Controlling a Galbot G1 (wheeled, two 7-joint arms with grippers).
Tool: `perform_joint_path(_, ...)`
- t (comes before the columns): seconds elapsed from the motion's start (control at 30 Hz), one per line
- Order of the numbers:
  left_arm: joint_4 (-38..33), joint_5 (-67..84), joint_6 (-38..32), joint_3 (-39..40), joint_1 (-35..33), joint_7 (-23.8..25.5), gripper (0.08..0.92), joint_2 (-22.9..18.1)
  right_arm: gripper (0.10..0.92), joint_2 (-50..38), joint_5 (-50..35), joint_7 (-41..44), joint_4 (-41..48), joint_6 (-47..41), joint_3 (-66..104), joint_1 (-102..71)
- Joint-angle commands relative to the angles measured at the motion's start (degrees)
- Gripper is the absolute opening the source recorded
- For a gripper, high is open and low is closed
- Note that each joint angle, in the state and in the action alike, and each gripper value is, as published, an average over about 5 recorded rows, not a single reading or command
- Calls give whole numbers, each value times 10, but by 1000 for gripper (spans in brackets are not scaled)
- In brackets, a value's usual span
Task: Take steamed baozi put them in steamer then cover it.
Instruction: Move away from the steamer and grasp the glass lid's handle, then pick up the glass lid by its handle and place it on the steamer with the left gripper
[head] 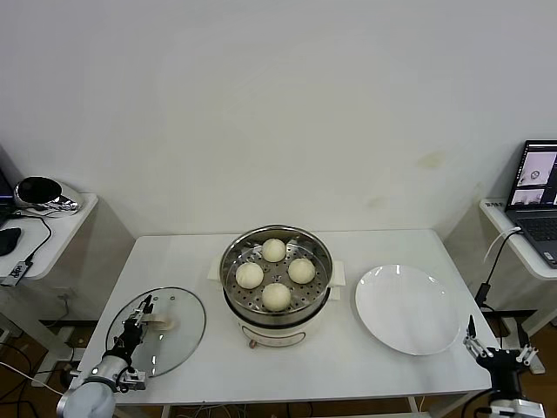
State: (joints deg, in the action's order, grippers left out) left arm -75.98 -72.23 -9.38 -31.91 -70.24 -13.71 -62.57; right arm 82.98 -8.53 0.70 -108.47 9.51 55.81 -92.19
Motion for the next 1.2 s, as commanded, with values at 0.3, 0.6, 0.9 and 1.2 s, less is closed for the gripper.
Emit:
perform_joint_path(0.3, -192, 74, 67, -39, -102, -8, 153, 30, 823, 1, 12, -1, -4, 5, -15, -1)
perform_joint_path(0.6, -416, 199, 262, -111, -185, 110, 152, 89, 823, 2, 39, -1, -7, 17, -29, -3)
perform_joint_path(0.9, -542, 319, 394, -11, -129, 196, 152, 163, 823, 9, 61, -3, -7, 31, -48, -9)
perform_joint_path(1.2, -480, 280, 464, 265, 101, 215, 152, 156, 823, 31, 97, -15, -11, 35, -75, -7)
